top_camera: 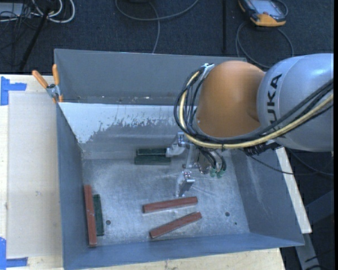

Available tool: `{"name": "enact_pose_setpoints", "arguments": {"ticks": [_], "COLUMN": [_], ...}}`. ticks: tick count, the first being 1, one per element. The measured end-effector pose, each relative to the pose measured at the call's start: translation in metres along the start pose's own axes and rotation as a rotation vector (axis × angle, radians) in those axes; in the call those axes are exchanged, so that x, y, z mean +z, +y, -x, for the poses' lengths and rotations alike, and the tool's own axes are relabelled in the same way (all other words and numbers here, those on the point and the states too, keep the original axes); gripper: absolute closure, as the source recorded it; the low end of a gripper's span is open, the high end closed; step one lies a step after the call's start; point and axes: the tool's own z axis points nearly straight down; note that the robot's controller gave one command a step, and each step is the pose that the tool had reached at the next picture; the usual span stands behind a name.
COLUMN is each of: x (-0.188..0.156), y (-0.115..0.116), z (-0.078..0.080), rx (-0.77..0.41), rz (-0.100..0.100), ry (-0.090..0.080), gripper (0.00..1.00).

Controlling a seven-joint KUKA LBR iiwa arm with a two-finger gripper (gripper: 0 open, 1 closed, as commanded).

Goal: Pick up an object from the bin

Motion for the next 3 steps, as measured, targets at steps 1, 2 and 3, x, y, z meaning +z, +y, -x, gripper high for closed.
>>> {"name": "enact_pose_setpoints", "arguments": {"ticks": [1,2,3], "x": [0.046,0.118,0.118], "y": [-0.006,-0.007,-0.007], "z": [-0.004,-0.024,-0.024], "rx": [-0.07,-0.28,-0.279], "rz": [-0.001,0.0,0.0], "ry": [0.007,-0.007,-0.007], "gripper": [0.0,1.0,1.0]}}
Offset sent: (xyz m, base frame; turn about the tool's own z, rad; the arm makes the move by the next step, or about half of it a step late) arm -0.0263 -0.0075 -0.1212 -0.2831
